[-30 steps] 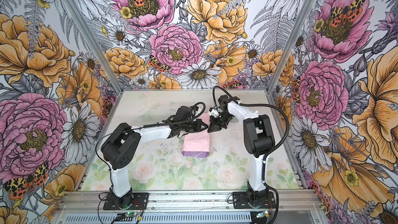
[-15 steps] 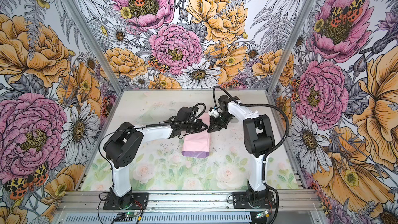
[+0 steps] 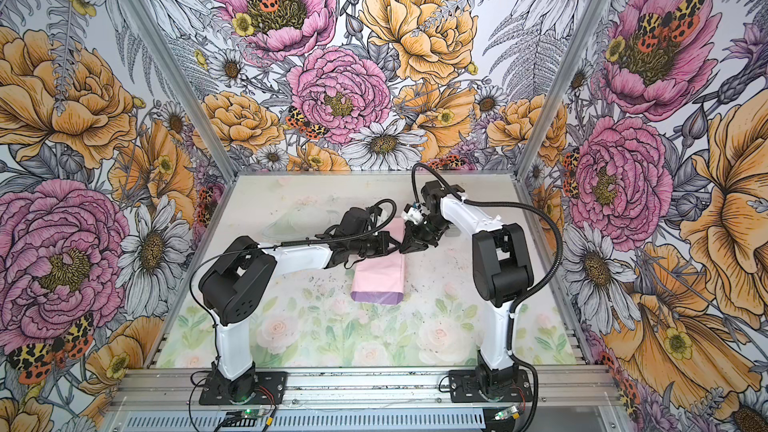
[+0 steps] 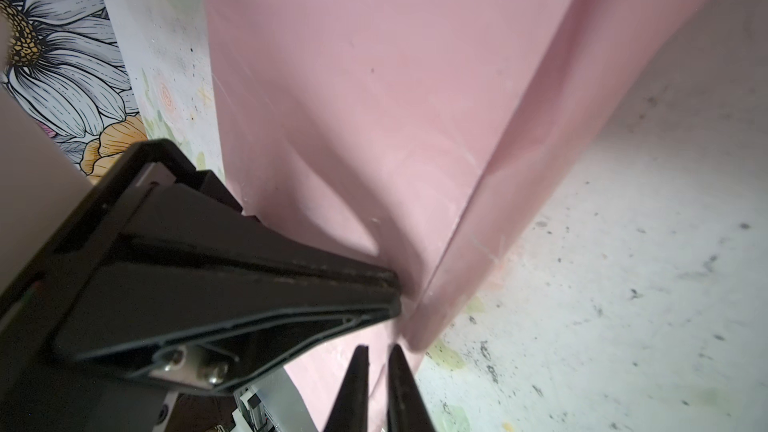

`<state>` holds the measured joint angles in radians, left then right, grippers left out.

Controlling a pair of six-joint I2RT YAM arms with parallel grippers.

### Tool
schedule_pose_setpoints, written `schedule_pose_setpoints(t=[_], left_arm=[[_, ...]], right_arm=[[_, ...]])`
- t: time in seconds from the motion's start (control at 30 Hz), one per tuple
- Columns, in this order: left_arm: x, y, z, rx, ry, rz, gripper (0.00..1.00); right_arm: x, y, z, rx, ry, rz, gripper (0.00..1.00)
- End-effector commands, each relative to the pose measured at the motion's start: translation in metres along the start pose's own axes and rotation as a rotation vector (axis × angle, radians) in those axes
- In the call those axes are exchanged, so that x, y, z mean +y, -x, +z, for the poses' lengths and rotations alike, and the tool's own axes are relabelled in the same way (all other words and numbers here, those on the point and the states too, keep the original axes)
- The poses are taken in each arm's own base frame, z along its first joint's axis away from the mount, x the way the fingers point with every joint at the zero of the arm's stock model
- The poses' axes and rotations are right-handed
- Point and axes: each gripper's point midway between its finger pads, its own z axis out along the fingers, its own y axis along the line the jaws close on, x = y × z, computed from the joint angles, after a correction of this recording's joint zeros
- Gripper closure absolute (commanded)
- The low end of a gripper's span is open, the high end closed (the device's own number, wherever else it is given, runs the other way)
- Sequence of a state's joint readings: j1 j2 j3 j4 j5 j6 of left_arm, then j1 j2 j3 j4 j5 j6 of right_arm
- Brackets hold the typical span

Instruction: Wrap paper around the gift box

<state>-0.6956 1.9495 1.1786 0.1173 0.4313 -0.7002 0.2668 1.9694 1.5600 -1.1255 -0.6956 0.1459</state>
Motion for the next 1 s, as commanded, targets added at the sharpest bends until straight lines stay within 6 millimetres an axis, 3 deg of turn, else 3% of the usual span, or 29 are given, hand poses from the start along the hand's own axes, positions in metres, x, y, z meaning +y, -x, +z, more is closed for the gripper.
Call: schedule_pose_setpoints(t=[0.0, 0.47, 0.97], left_arm=[[0.031, -0.018, -0.003, 0.037, 0.109, -0.039, 0.92], [0.03, -0.018, 0.0, 0.042, 0.108, -0.037, 0.93], [0.028, -0.018, 0.002, 0.046, 0.108, -0.03, 0.93]], right_arm=[[0.003, -0.002, -0.01, -0.026, 0.001, 0.006, 0.87], [-0.015, -0.008, -0.004, -0.006, -0.026, 0.058, 0.86], [-0.033, -0.011, -0.001, -0.001, -0.055, 0.093, 0.76]])
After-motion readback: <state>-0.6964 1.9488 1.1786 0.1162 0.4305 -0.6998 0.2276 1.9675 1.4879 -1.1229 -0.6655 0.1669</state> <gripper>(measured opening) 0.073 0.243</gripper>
